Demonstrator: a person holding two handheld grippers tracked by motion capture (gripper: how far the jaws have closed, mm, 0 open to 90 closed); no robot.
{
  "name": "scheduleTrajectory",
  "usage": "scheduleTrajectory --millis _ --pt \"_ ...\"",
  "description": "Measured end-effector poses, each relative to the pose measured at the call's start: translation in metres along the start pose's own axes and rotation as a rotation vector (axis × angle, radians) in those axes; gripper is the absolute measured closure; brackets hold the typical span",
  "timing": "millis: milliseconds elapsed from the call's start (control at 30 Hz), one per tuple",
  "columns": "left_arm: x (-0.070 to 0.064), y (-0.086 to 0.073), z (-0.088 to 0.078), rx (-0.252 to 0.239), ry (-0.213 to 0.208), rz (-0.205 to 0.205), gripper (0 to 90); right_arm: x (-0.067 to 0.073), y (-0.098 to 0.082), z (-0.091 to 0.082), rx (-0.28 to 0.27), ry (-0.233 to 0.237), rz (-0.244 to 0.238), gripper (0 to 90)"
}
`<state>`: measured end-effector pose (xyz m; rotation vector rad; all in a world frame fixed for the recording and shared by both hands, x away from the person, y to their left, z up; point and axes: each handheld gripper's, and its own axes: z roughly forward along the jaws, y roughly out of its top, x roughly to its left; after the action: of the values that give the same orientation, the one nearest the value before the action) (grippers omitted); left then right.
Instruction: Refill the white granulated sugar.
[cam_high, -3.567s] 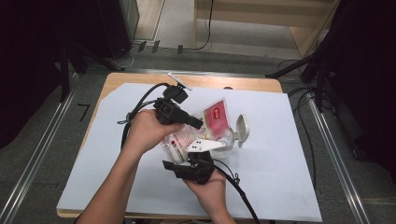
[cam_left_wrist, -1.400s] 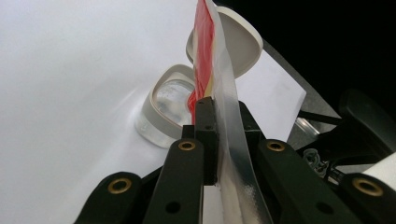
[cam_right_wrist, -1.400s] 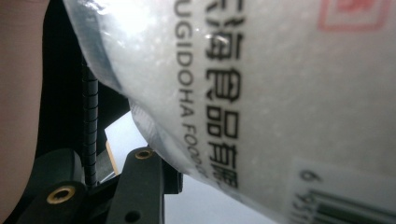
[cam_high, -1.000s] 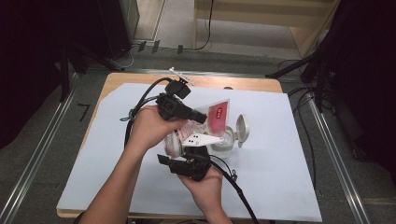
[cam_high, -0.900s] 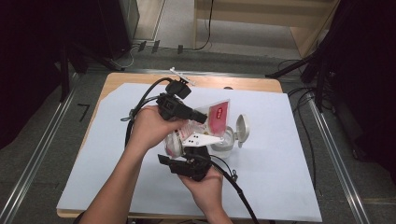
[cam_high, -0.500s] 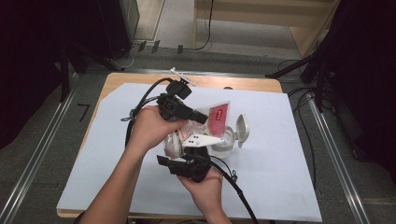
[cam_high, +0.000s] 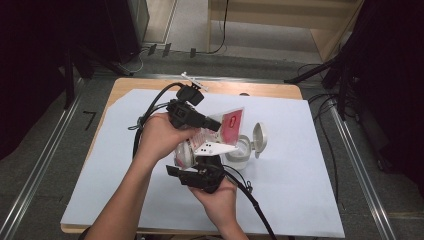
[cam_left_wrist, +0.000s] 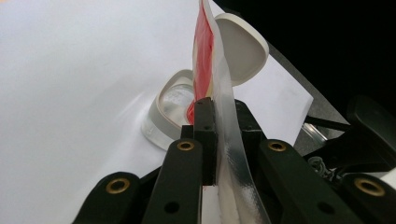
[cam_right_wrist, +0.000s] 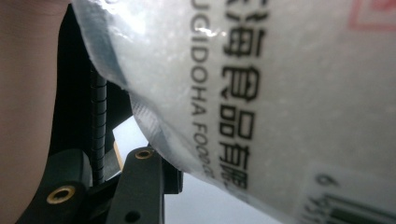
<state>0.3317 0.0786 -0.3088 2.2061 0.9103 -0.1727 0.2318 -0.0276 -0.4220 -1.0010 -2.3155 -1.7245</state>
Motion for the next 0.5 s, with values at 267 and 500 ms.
scheduleTrajectory --millis 267,500 --pt "-0.0017 0.0001 -0.0026 0.003 0.009 0.009 83.8 0.0005 0.0009 0.0006 -0.002 0.012 -0.004 61.8" --pt "-0.0007 -0.0003 -0.0012 0.012 0.006 0.005 83.6 0.0004 -0.0005 0.0011 0.016 0.010 -0.021 62.0"
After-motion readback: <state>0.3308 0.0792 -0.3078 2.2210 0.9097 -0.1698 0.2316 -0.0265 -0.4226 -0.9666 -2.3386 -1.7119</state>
